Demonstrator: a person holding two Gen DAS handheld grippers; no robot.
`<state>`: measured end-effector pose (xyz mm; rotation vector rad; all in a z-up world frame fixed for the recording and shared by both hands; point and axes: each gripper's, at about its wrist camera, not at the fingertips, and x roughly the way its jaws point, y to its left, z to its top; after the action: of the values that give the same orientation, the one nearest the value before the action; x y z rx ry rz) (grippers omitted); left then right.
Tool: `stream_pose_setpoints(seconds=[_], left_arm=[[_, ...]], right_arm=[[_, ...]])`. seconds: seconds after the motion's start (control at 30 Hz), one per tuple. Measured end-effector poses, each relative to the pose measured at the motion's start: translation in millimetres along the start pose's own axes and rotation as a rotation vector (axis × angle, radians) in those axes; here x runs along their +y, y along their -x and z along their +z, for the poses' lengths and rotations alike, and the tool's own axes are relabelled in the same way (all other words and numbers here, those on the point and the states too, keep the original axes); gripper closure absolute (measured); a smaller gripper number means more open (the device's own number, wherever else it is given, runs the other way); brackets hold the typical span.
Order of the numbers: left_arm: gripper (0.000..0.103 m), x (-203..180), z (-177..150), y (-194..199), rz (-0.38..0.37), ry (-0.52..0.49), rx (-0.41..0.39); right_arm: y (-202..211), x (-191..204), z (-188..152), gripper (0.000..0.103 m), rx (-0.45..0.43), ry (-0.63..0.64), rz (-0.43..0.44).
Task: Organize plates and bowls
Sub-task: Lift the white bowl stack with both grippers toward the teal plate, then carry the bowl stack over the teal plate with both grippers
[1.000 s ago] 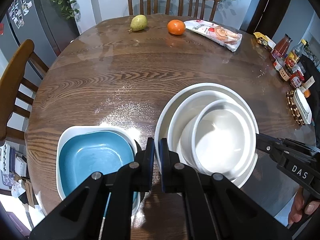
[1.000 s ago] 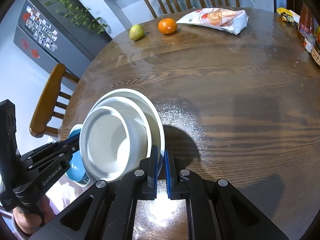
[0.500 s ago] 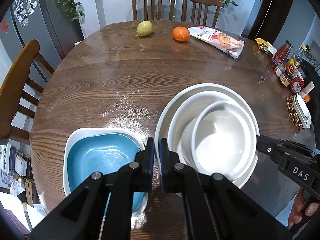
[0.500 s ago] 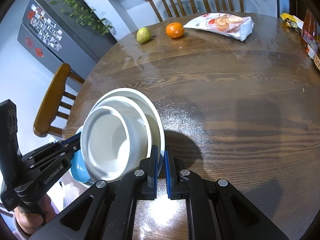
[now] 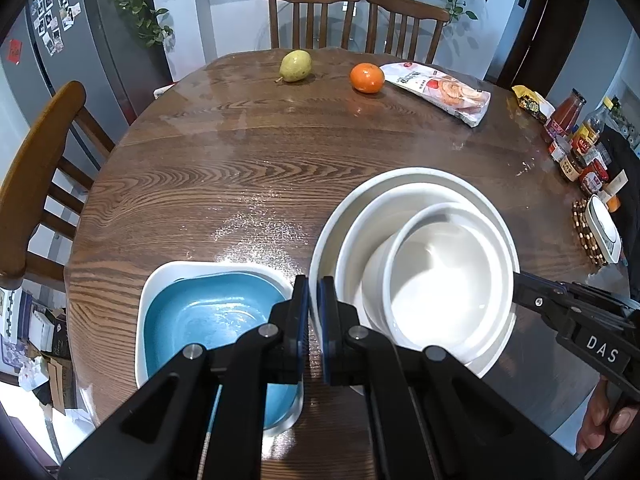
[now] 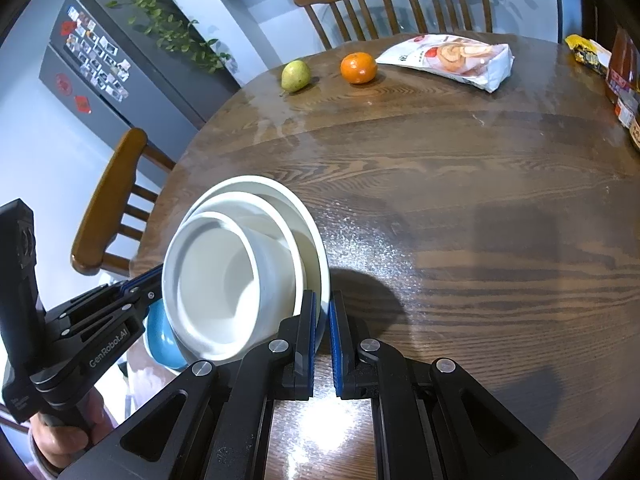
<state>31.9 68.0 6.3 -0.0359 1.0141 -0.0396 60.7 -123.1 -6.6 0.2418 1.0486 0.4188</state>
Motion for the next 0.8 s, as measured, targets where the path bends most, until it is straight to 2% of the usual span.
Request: stream_pose_setpoints(seconds=[0.8], left_arm=[[0.103, 7.7, -2.3, 12.1, 0.013, 0.02, -0.024]], right_arm=[[5.2, 9.5, 0.7, 0.093, -0.009, 0.023, 0.014]])
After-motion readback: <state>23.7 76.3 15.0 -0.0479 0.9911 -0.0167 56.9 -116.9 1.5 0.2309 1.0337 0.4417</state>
